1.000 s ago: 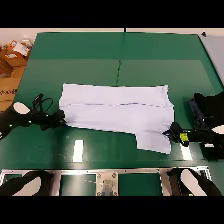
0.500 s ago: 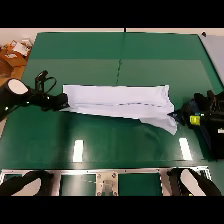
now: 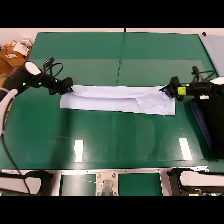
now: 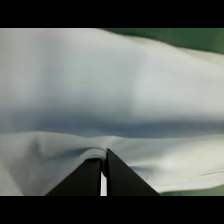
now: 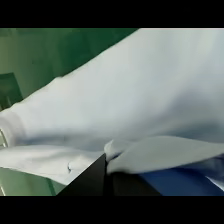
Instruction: Fold the shirts.
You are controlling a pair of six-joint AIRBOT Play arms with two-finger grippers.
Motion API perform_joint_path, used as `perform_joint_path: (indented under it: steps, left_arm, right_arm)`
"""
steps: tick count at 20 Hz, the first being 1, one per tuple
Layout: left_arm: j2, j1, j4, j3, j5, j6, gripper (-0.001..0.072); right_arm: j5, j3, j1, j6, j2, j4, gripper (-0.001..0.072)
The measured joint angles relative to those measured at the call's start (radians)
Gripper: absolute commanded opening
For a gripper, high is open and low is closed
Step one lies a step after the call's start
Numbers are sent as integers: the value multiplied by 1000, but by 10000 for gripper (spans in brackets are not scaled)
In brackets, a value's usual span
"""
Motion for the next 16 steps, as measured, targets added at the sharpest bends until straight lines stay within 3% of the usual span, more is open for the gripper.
perform_joint_path:
  steps: [1,2,5,7,8,9,11,16]
  left_arm:
    - [-37,-1,-2,33,21,-3,687]
    - [-66,0,-9,65,39,-8,712]
    - [-109,13,-27,169,69,-25,708]
    - [-122,31,-32,249,29,-30,707]
    - [-126,40,-33,281,-7,-32,690]
    - [-129,48,-35,309,-42,-33,529]
    - [-133,59,-35,348,-122,-33,33]
    - [-137,69,-47,383,-233,-34,22]
  right_arm:
    - [-11,46,10,-2,-58,0,385]
    - [-11,97,14,-5,-113,0,467]
    - [40,254,-10,-54,-204,-7,502]
    - [123,355,-56,-81,-225,-39,502]
    - [168,391,-84,-93,-229,-66,538]
    - [212,417,-114,-105,-232,-104,580]
    - [282,422,-174,-130,-236,-170,598]
    - [316,281,-241,-245,-281,-180,598]
